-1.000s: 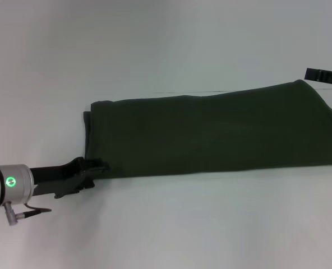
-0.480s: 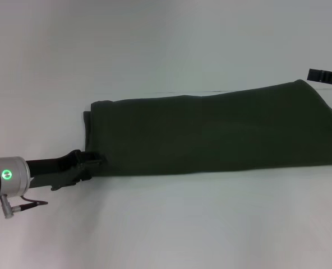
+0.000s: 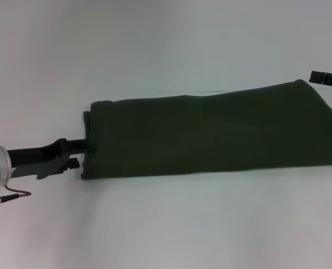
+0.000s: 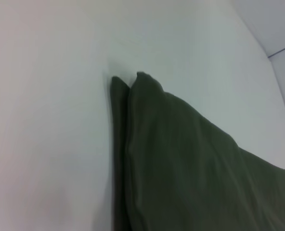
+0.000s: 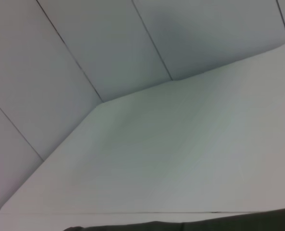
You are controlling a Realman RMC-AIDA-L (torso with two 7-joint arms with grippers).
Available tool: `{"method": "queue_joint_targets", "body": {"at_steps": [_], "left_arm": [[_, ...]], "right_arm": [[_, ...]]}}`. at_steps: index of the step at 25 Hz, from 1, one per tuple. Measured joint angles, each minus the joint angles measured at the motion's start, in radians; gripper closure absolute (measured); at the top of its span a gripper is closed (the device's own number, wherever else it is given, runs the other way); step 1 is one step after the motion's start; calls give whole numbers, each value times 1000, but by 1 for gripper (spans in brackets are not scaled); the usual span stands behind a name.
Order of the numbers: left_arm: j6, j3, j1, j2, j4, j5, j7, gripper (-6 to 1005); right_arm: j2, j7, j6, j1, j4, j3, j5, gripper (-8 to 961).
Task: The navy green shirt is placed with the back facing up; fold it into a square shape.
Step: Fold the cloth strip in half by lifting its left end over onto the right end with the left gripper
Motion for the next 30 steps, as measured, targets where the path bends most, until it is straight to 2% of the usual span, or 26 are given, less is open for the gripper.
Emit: {"method": "queue_joint_targets", "body": {"at_steps": [6, 13, 30], "left_arm": [[-64, 5, -7, -7, -43, -1, 43, 353], [-148, 11, -21, -33, -65, -1, 79, 352], [-173, 25, -18, -32, -93, -1, 106, 353]], "right_arm": [[2, 1, 1, -7, 0, 0, 2, 176], [5, 3, 1, -3, 0, 0, 4, 176], [10, 7, 14, 2, 0, -3, 1, 176]]}}
